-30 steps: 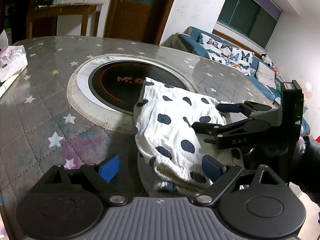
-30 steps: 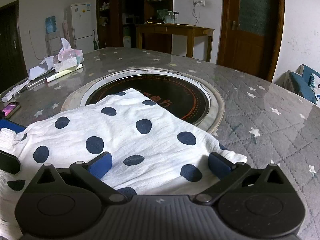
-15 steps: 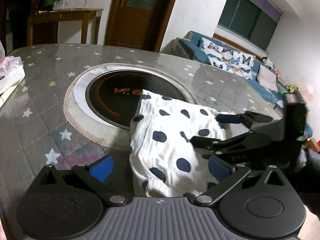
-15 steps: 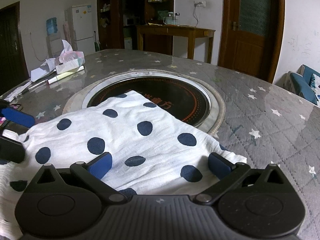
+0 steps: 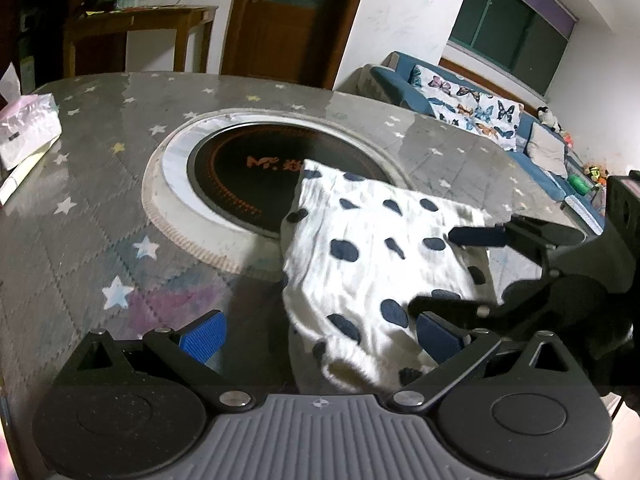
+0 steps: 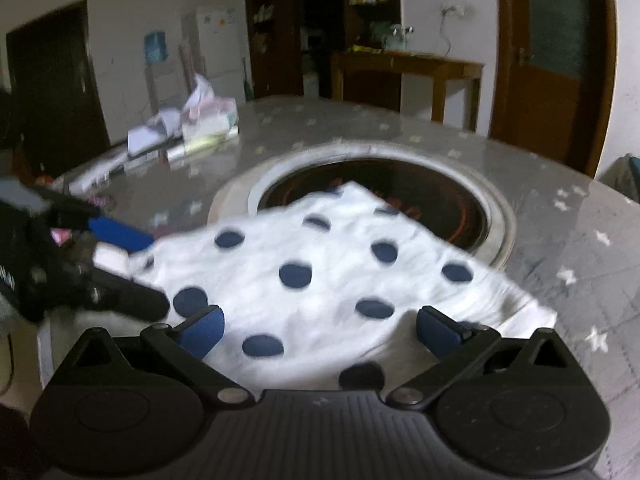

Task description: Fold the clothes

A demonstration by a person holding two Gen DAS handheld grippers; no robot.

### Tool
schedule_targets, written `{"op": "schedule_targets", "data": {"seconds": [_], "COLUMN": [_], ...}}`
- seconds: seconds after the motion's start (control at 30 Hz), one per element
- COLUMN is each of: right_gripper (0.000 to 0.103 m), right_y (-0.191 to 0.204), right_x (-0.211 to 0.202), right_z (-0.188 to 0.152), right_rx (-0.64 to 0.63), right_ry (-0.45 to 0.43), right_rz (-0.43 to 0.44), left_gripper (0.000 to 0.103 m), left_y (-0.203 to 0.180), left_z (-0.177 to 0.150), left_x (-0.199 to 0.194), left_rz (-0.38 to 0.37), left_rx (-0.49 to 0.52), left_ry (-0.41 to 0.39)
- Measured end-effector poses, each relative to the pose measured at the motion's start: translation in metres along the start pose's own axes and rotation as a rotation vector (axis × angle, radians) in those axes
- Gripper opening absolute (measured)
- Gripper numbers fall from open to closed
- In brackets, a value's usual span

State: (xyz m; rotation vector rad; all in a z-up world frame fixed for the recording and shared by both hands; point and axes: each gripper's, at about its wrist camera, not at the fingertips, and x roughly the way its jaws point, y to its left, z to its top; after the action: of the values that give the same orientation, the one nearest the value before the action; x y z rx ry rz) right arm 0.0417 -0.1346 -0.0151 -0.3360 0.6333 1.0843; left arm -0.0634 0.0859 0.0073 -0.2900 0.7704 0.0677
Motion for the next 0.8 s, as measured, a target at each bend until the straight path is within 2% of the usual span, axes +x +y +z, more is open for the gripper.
{"op": "schedule_targets", "data": {"seconds": [0.17,0.4,0.57,0.8], "right_gripper": [0.103,0.103,0.103,0.103], "right_y": [0.002,0.001,-0.003,-0.004], "right_x": [0.002,-0.005,0.012,0.050], "right_z": [-0.003,0.021,0.041,0.045], "right_rx": [-0.012,-0.064,-0.069,-0.074], "right_ry": [0.011,0.005,0.012,0.098], "right_rz": [0.005,0.032,0.076,0.119], "left_gripper": [0.103,0.103,0.103,0.103], "left_y": [0.004,0.010,0.011,0.011], "left_z": [-0.002,-0.005,-0.008,-0.011], "left_x": [-0.003,-0.007,-0.003,-0.003], "left_rz": [0.007,0.018,0.026,0.034], "left_rx": [-0.008,-0.017,-0.018,-0.007], "left_ry": [-0.008,-0.019,-0.002,0.004]}}
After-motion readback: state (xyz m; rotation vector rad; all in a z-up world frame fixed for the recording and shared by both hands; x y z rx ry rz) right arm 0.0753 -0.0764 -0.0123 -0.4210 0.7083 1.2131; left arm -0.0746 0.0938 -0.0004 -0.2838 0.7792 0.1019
